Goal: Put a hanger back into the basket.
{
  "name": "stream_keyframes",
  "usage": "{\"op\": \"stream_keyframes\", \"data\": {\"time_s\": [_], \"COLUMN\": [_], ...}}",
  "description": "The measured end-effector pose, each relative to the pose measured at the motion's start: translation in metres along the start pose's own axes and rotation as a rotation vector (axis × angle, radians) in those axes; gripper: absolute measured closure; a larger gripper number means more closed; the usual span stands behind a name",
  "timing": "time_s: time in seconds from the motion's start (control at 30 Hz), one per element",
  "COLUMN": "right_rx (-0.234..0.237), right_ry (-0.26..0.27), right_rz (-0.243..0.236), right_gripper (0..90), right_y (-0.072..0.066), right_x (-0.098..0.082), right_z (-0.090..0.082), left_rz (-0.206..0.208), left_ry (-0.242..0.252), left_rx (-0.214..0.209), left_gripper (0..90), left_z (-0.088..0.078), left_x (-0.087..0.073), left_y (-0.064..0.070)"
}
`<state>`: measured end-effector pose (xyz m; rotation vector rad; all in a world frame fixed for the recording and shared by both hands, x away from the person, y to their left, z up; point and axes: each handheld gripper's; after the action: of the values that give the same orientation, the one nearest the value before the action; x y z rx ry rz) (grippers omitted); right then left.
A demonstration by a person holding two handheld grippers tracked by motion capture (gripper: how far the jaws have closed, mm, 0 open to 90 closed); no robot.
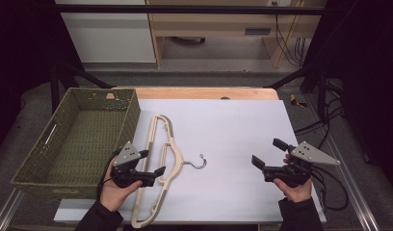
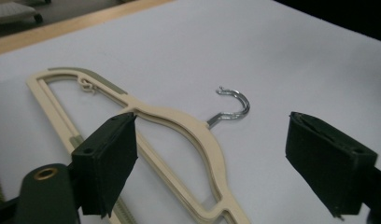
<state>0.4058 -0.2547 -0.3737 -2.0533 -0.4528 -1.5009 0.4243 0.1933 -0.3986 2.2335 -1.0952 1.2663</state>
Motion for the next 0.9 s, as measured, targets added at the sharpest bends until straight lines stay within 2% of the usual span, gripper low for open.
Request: {"op": "stream_keyframes", "data": {"time_s": [0.13,0.17,0.37,0.53,0.73,0.8,0.87,0.9], "right_rx": [0.004,0.004,0.011,0.014,0.016,0.015,0.014,0.014], "right_ry": [-0.007,-0.007,-0.017,-0.025,-0.031,-0.035,-0.037,-0.037], "right_rz": [0.001,0.001,-0.001,-0.004,-0.002,0.000,0.000,0.000], "right_gripper": [3.2,3.2,3.7,3.8,3.9,3.9,3.9,3.9], "right_y": [0.000,0.000,-0.001,-0.001,-0.002,-0.002,-0.002,-0.002], "right_x": [0.000,0.000,-0.001,-0.002,-0.003,-0.003,-0.003,-0.003], "right_z": [0.001,0.001,0.003,0.004,0.005,0.006,0.006,0.006], "left_rz": [0.011,0.011,0.029,0.021,0.007,0.009,0.020,0.020], "left_ry": [-0.052,-0.052,-0.138,-0.207,-0.279,-0.293,-0.328,-0.328], "left_rx": [-0.022,-0.022,-0.046,-0.062,-0.066,-0.071,-0.064,-0.064], "left_gripper": [23.2,24.3,32.2,41.7,50.1,52.6,54.9,55.9], "left_z": [0.014,0.014,0.037,0.052,0.069,0.072,0.078,0.078], "left_x": [-0.003,-0.003,-0.007,-0.011,-0.019,-0.020,-0.021,-0.021], "left_y": [0.005,0.005,0.011,0.013,0.015,0.015,0.016,0.016]}}
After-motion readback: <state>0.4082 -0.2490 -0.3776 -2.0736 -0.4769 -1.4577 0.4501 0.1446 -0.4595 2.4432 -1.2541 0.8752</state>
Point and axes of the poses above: each handheld gripper's, and its own axes: z roughly forward along the jaws, x roughly out of its top, y roughly to its right, and after that the axes turned 8 degrees about z, right-handed
